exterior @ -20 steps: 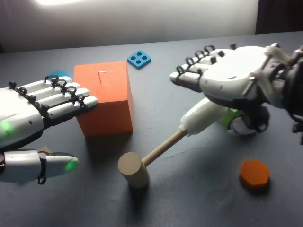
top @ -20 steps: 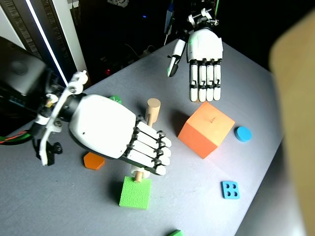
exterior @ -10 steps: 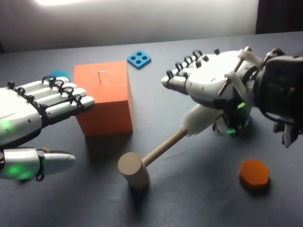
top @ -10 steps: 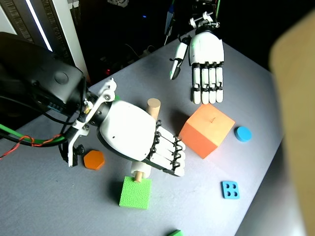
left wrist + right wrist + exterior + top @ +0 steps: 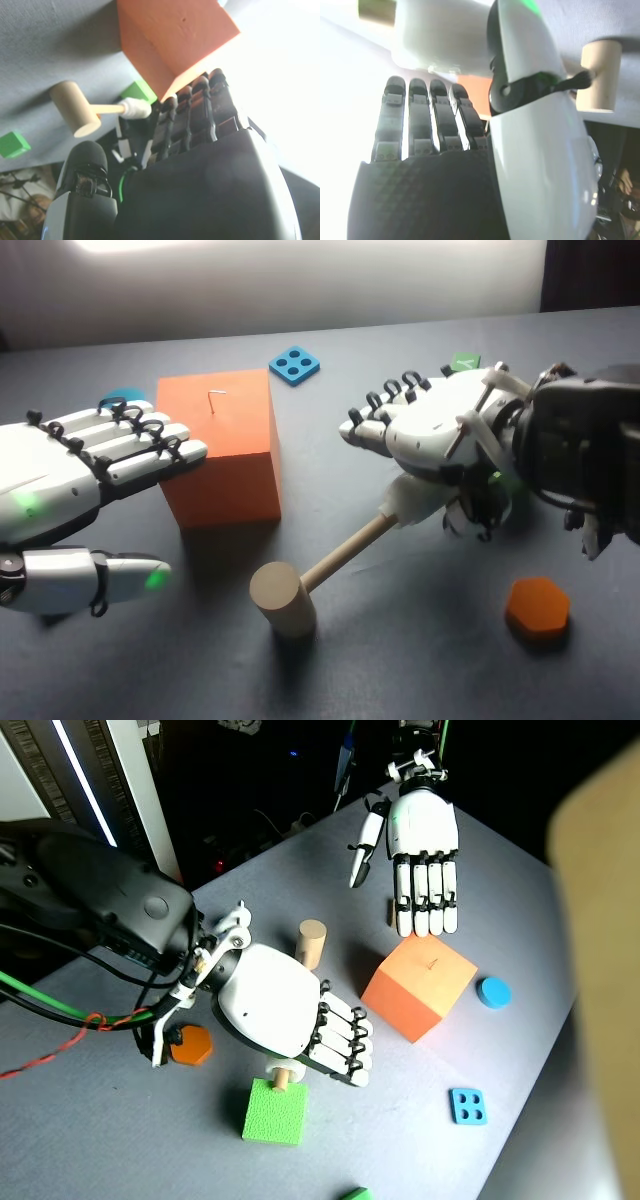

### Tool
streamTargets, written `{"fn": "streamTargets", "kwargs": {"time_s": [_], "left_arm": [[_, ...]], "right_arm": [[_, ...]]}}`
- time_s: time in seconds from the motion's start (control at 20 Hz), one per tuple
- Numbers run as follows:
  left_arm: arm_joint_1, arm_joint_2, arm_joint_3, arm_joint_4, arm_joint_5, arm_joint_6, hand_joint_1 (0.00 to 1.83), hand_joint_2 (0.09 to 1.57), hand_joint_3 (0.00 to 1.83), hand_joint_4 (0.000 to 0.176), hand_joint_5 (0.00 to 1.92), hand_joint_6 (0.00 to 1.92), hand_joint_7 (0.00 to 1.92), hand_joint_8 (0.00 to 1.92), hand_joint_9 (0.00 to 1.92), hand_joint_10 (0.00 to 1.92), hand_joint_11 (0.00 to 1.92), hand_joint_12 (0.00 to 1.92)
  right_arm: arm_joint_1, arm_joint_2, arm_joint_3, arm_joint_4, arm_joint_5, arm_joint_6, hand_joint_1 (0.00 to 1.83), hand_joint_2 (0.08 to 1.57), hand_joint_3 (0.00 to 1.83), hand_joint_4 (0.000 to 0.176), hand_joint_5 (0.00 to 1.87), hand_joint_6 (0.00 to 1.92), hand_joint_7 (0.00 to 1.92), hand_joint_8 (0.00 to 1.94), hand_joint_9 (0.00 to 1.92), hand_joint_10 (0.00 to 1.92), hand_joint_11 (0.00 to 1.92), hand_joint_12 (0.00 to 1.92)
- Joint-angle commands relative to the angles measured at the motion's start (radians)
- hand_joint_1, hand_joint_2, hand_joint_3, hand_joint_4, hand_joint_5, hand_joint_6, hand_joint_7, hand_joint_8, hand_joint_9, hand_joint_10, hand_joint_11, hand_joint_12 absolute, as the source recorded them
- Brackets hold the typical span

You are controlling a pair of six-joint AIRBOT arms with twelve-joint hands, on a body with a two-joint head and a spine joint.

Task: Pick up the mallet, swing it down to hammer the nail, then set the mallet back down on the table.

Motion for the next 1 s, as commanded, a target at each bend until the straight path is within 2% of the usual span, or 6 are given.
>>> {"fn": "streamTargets", "kwargs": {"time_s": [0.0, 0.1, 0.15, 0.25, 0.95], "left_arm": [[-0.014, -0.001, 0.006, -0.026, -0.107, 0.002, 0.00, 1.32, 0.00, 0.000, 0.00, 0.00, 0.00, 0.00, 0.00, 0.00, 0.00, 0.00], [-0.020, -0.008, 0.009, -0.026, -0.107, 0.003, 0.00, 1.32, 0.00, 0.000, 0.00, 0.00, 0.00, 0.00, 0.00, 0.00, 0.00, 0.00], [-0.022, -0.012, 0.011, -0.026, -0.107, 0.003, 0.00, 1.32, 0.00, 0.000, 0.00, 0.00, 0.00, 0.00, 0.00, 0.00, 0.00, 0.00], [-0.026, -0.020, 0.016, -0.026, -0.107, 0.005, 0.00, 1.32, 0.00, 0.000, 0.00, 0.00, 0.00, 0.00, 0.00, 0.00, 0.00, 0.00], [-0.021, -0.034, 0.017, -0.026, -0.099, -0.012, 0.00, 1.30, 0.00, 0.000, 0.00, 0.00, 0.00, 0.00, 0.00, 0.00, 0.00, 0.00]], "right_arm": [[0.002, -0.001, 0.009, -0.035, -0.022, -0.002, 1.32, 0.99, 0.00, 0.000, 0.00, 0.00, 0.00, 0.00, 0.00, 0.00, 0.05, 0.05], [-0.004, -0.012, 0.026, -0.035, -0.028, -0.002, 1.30, 0.99, 0.01, 0.000, 0.00, 0.00, 0.00, 0.00, 0.00, 0.00, 0.04, 0.05], [-0.006, -0.015, 0.030, -0.035, -0.028, -0.002, 1.31, 1.00, 0.00, 0.000, 0.00, 0.00, 0.00, 0.00, 0.00, 0.00, 0.01, 0.15], [-0.019, -0.030, 0.046, -0.035, -0.035, -0.002, 1.34, 0.99, 0.00, 0.000, 0.00, 0.00, 0.00, 0.00, 0.00, 0.00, 0.00, 0.22], [-0.051, -0.073, 0.094, -0.035, -0.066, -0.001, 1.35, 1.00, 0.00, 0.000, 0.01, 0.00, 0.00, 0.00, 0.00, 0.00, 0.00, 0.25]]}}
